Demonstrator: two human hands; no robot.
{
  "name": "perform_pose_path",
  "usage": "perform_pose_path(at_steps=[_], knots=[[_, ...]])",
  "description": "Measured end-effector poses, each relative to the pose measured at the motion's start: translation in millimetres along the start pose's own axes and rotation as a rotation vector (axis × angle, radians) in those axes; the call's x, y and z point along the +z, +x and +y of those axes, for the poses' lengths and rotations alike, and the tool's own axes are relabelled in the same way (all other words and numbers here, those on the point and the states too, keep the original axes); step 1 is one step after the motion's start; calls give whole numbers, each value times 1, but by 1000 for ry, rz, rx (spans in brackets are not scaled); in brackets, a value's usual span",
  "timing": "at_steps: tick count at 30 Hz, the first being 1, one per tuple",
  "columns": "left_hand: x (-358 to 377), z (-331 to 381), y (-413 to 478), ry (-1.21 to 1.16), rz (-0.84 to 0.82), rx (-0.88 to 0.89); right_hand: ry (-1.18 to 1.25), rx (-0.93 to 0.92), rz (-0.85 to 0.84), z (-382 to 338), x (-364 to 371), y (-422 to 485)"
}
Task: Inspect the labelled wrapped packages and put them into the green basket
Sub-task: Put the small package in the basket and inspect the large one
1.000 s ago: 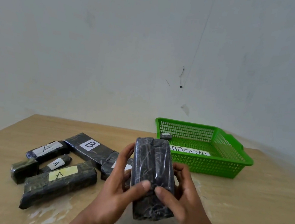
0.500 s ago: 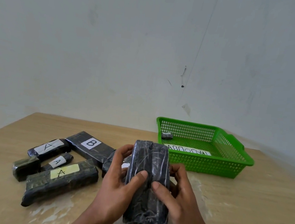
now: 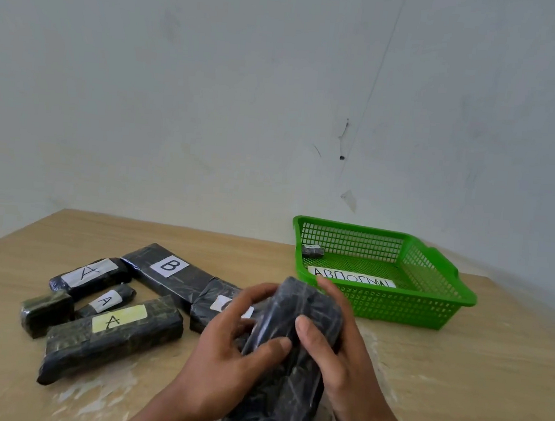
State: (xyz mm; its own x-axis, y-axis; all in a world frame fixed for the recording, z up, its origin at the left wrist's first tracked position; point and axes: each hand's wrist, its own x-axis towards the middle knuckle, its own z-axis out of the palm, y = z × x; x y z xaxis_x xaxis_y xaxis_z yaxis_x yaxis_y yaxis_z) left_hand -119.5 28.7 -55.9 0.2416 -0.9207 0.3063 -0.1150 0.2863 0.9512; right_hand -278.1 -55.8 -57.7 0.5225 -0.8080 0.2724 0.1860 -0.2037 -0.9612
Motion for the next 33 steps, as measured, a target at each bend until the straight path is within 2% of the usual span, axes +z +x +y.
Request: perform_pose_path(at_steps=[5, 10, 14, 17, 25, 33], knots=[[-5, -1, -1, -86, -107, -64, 139, 78, 151, -2, -4, 5], [-12, 0, -1, -61, -180, -30, 304, 169, 335, 3, -5, 12], [-7, -2, 2, -37, -83, -6, 234, 189, 280, 3, -11, 11], [-7, -5, 3, -11, -35, -1, 76, 146, 275, 3, -16, 9], [-4, -6, 3, 175, 73, 67, -95, 43, 267, -7, -4, -3], [-3, -5, 1, 196, 84, 67, -92, 23, 250, -4, -2, -2]])
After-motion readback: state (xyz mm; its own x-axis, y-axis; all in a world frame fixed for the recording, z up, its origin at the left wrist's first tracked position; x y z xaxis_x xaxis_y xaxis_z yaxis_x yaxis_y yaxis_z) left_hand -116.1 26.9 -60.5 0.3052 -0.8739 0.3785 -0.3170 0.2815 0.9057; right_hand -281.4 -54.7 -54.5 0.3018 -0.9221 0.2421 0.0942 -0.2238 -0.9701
